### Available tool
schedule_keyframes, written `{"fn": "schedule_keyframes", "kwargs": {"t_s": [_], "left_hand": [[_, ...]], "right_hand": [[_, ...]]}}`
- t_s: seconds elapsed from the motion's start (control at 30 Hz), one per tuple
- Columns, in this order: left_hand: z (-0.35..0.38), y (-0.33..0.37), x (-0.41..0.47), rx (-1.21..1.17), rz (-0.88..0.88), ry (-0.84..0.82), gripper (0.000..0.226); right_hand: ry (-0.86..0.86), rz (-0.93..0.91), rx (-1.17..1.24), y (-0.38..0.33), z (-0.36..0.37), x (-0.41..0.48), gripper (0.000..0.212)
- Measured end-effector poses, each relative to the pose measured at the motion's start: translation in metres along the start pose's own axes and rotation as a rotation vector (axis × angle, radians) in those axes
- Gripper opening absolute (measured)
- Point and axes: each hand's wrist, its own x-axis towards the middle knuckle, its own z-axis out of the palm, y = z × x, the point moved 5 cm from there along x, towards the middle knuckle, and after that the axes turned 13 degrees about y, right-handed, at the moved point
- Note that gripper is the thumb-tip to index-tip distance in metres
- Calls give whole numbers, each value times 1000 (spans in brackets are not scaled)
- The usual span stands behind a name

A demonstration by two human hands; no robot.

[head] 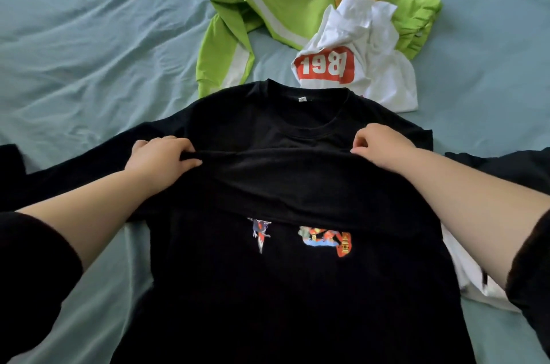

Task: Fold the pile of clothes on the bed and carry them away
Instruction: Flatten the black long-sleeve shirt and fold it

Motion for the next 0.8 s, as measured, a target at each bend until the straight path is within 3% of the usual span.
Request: {"fn": "schedule_keyframes", "kwargs": {"t_s": [0.13,0.23,0.33,0.43,0.5,0.53,0.67,0.8], "left_hand": [[-12,-13,-1,-145,-141,78,24],[-12,-11,-5,-71,-162,187,38],[-1,21,-23,-18,23,304,72],[34,35,-42,128,308,102,90],[54,21,-46,186,350,-83,89],[56,16,-45,172,346,-101,88],[49,18,-53,215,453,54,65],[50,13,-66,226,498,6,64]], "right_hand": [[304,161,199,-2,-15,1,11],[361,277,288,-15,-10,-1,19],[411,64,127,-58,14,-25,55],[226,-262,-34,-83,64,-70,70],[100,-293,-189,-66,91,-92,75],[94,-276,-215,-58,96,-97,77],[137,-374,-297,-66,86,-108,76],[104,-428,-310,-62,74,-125,72]]}}
